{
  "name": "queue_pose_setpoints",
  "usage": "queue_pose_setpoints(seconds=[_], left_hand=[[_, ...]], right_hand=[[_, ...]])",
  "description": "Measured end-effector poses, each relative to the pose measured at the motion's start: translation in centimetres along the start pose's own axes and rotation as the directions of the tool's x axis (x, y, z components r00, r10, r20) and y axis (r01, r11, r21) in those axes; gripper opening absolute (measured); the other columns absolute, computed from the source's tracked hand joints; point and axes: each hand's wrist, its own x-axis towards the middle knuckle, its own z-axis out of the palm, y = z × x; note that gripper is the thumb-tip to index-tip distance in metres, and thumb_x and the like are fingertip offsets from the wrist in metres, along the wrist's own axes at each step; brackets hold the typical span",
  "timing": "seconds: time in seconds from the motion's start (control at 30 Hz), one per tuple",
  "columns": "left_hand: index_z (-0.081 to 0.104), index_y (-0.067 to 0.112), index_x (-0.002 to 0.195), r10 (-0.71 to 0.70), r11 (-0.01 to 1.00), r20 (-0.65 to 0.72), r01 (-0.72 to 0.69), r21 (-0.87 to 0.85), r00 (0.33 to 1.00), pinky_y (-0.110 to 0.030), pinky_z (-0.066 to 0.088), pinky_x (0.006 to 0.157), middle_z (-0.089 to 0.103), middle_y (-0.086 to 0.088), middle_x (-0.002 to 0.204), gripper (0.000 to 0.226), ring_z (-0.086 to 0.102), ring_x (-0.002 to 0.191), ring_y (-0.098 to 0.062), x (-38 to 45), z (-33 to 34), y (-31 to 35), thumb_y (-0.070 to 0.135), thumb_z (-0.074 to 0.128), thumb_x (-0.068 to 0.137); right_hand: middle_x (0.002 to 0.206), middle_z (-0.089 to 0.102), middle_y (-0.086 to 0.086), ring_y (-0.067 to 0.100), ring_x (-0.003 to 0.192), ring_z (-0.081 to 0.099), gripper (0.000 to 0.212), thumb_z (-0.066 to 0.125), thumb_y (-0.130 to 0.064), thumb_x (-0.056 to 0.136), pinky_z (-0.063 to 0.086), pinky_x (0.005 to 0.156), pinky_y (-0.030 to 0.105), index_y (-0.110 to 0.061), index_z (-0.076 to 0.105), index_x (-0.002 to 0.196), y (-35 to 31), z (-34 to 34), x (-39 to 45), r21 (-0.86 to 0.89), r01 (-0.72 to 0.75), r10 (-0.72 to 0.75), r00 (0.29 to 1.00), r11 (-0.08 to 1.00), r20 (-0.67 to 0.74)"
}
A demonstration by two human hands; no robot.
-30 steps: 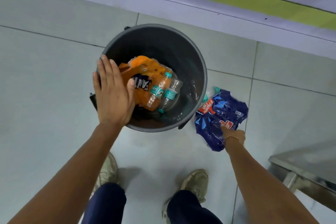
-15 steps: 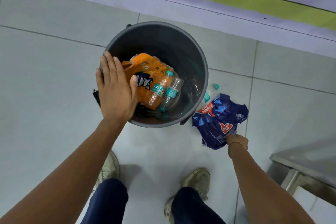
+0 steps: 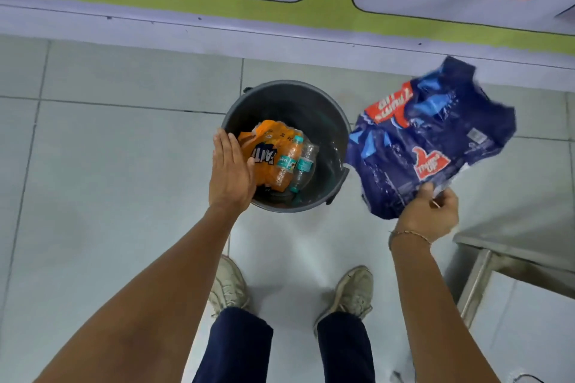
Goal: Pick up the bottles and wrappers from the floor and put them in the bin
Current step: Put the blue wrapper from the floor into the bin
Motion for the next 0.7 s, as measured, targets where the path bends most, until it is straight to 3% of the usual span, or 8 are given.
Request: queue_pose_setpoints(seconds=[0.13, 0.2, 0.3, 0.43, 0.53, 0.6, 0.67, 0.7], left_hand=[[-0.006, 0.009, 0.153, 0.053, 0.997, 0.047, -0.051, -0.052, 0.997, -0.041, 0.009, 0.123, -0.012, -0.008, 0.163, 0.064, -0.011, 0.15, -0.024, 0.0, -0.4, -1.3, 0.039, 0.021, 0.103], [-0.007, 0.01, 0.153, 0.08, 0.99, 0.05, -0.074, -0.117, 0.996, -0.04, 0.009, 0.123, -0.013, -0.006, 0.163, 0.063, -0.013, 0.15, -0.022, 0.1, -0.3, -1.9, 0.037, 0.021, 0.103], [-0.006, 0.011, 0.153, 0.106, 0.977, 0.049, -0.095, -0.193, 0.993, -0.036, 0.01, 0.122, -0.013, -0.004, 0.163, 0.063, -0.014, 0.15, -0.019, 0.4, -0.2, -2.4, 0.038, 0.02, 0.103], [-0.004, 0.011, 0.154, 0.087, 0.963, 0.073, -0.065, -0.262, 0.994, -0.034, 0.012, 0.122, -0.011, -0.002, 0.163, 0.061, -0.012, 0.15, -0.015, 0.8, -0.4, -2.6, 0.036, 0.021, 0.103], [-0.005, 0.01, 0.153, 0.103, 0.962, 0.073, -0.08, -0.262, 0.992, -0.033, 0.007, 0.122, -0.013, -0.003, 0.163, 0.062, -0.015, 0.149, -0.015, 0.8, -0.3, -2.6, 0.037, 0.02, 0.103], [-0.005, 0.009, 0.153, 0.101, 0.969, 0.063, -0.084, -0.234, 0.993, -0.033, 0.005, 0.122, -0.013, -0.006, 0.163, 0.063, -0.015, 0.149, -0.017, 0.7, -0.3, -2.4, 0.037, 0.022, 0.103], [-0.005, 0.008, 0.153, 0.083, 0.979, 0.041, -0.074, -0.192, 0.996, -0.033, 0.004, 0.122, -0.011, -0.007, 0.163, 0.064, -0.013, 0.15, -0.02, 0.5, -0.2, -2.0, 0.037, 0.023, 0.103], [-0.004, 0.007, 0.153, 0.069, 0.984, 0.028, -0.064, -0.164, 0.997, -0.033, 0.004, 0.122, -0.01, -0.008, 0.163, 0.064, -0.013, 0.15, -0.021, 0.5, 0.0, -1.6, 0.037, 0.023, 0.103]], right_hand=[[0.1, 0.066, 0.022, 0.019, 0.083, 0.056, 0.025, 0.056, -0.015, 0.091, 0.043, 0.071, 0.014, 0.001, 0.064, 0.108, -0.6, 3.0, -4.1, -0.069, 0.192, -0.183, 0.976, 0.979, 0.12], [0.099, 0.066, 0.025, 0.023, 0.082, 0.056, 0.021, 0.057, -0.01, 0.091, 0.04, 0.07, 0.013, 0.004, 0.064, 0.105, -0.2, 4.8, -6.2, -0.081, 0.248, -0.229, 0.955, 0.965, 0.19], [0.099, 0.066, 0.023, 0.031, 0.088, 0.061, 0.019, 0.056, -0.008, 0.091, 0.044, 0.075, 0.023, 0.004, 0.065, 0.102, 0.6, 7.5, -8.6, -0.136, 0.31, -0.255, 0.913, 0.941, 0.319], [0.106, 0.065, 0.022, 0.034, 0.097, 0.063, 0.023, 0.055, -0.016, 0.093, 0.046, 0.077, 0.027, 0.002, 0.064, 0.104, 1.8, 10.4, -9.7, -0.421, 0.345, -0.08, 0.843, 0.839, 0.533], [0.114, 0.064, 0.023, 0.036, 0.103, 0.062, 0.031, 0.056, -0.021, 0.092, 0.05, 0.086, 0.036, 0.003, 0.062, 0.11, 1.9, 11.8, -9.2, -0.63, 0.465, 0.129, 0.732, 0.622, 0.669], [0.117, 0.063, 0.022, 0.037, 0.107, 0.06, 0.039, 0.06, -0.029, 0.09, 0.049, 0.089, 0.039, 0.002, 0.06, 0.114, 1.5, 12.2, -8.5, -0.671, 0.542, 0.234, 0.662, 0.506, 0.712], [0.109, 0.066, 0.02, 0.035, 0.1, 0.063, 0.044, 0.062, -0.039, 0.087, 0.049, 0.079, 0.037, -0.001, 0.062, 0.109, 0.5, 12.4, -7.7, -0.672, 0.572, 0.217, 0.663, 0.47, 0.716], [0.103, 0.068, 0.019, 0.034, 0.092, 0.064, 0.042, 0.06, -0.041, 0.087, 0.047, 0.071, 0.034, -0.003, 0.065, 0.103, 0.0, 12.2, -7.0, -0.664, 0.578, 0.122, 0.704, 0.475, 0.7]])
